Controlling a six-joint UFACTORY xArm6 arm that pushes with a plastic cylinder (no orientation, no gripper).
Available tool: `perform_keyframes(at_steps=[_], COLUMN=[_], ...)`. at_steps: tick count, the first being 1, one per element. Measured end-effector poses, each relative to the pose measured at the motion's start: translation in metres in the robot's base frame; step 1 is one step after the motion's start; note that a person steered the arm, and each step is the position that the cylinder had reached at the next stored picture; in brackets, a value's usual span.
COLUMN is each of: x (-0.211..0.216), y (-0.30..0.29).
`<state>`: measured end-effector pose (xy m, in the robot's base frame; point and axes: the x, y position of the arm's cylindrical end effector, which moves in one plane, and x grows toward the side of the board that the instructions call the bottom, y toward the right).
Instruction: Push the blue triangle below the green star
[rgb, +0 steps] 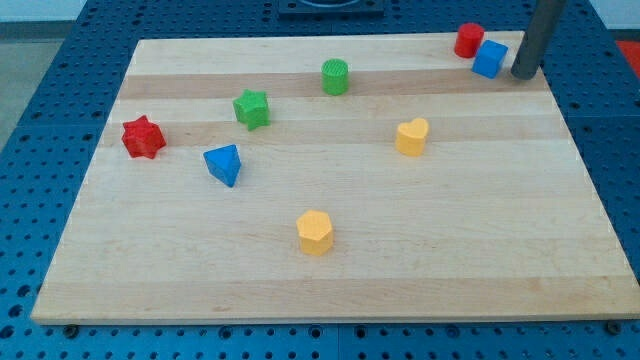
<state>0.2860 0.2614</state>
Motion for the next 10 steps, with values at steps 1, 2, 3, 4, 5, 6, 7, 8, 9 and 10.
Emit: perform_keyframes(at_steps=[1, 2, 3, 4, 5, 6, 7, 8, 9, 10], x=[-0.003, -0.002, -0.003, -0.005, 0.014, 0.033, 0.06, 0.075, 0.125, 0.191], y=[-0.016, -0.024, -0.042, -0.045, -0.049, -0.091, -0.146, -0.209, -0.25, -0.292])
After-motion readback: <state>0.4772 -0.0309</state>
